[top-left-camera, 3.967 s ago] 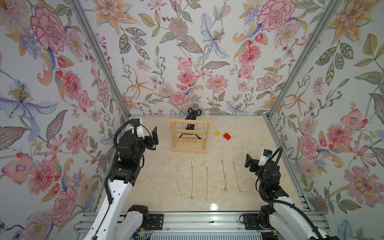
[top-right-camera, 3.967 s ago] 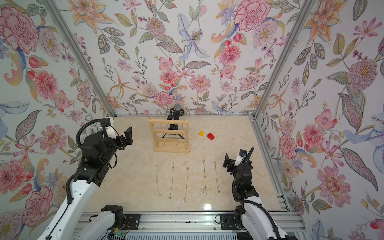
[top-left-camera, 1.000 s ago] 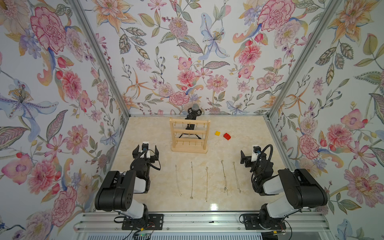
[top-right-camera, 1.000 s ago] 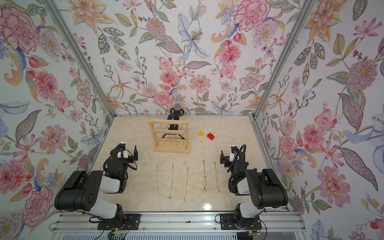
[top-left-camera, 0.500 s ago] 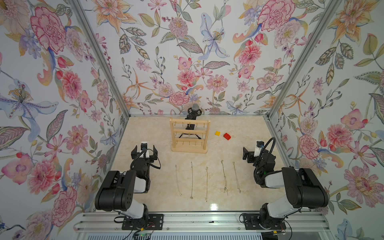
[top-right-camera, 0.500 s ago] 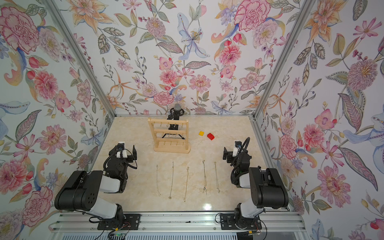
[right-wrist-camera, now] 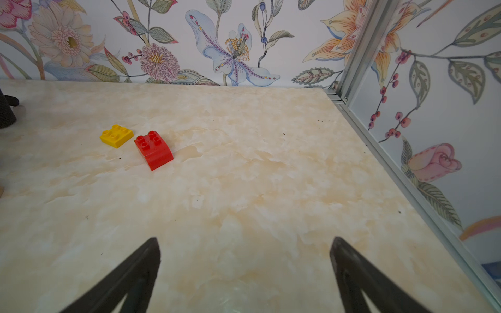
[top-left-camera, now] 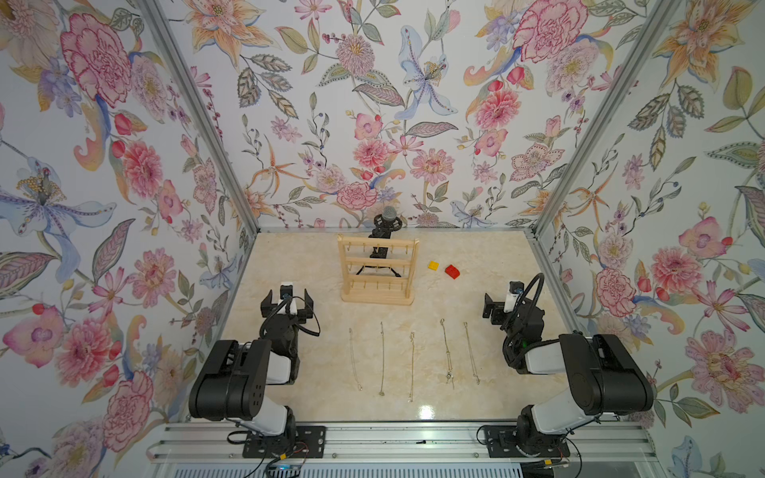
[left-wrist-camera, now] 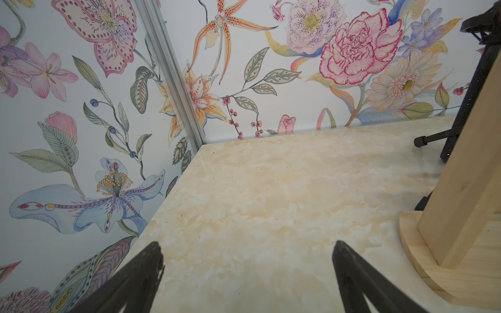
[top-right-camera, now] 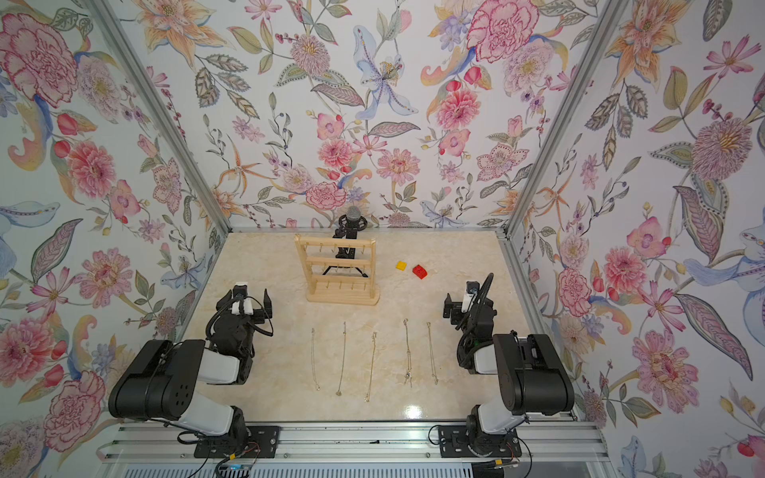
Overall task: Take the necklace off the jewelry display stand
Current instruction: Reset both arms
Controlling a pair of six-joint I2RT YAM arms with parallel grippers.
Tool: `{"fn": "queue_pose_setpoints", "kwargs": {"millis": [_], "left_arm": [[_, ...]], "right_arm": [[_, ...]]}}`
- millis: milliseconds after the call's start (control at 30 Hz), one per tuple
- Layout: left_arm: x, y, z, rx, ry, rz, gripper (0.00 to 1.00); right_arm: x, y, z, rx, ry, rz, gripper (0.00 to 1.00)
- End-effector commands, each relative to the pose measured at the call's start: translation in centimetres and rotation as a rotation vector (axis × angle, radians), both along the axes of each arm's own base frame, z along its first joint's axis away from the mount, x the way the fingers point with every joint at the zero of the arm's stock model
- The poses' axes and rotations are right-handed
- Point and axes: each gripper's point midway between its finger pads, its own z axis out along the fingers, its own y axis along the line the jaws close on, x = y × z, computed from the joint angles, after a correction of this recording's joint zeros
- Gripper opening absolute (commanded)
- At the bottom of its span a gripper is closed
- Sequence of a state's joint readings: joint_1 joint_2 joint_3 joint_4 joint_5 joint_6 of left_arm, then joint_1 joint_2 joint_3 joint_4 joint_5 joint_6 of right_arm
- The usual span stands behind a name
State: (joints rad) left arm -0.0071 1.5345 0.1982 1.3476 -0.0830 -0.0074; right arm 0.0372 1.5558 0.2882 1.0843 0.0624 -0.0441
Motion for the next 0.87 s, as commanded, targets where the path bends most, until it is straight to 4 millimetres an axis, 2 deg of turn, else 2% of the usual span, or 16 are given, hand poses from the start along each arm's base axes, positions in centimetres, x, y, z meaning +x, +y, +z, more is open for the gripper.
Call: {"fn": "queue_pose_setpoints", "kwargs": {"millis": [0,833], "left_arm": [[0.21,0.06,0.74,0.0,-0.032,0.008,0.99],[0.21,0.07,0.75,0.0,-0.032,0.007,0.99]], "right_arm": [[0.07,-0.14,1.05,-0.014,-0.037,-0.024,1.0],[0.24,-0.11,0.99,0.001,-0.031,-0.009,1.0]]}}
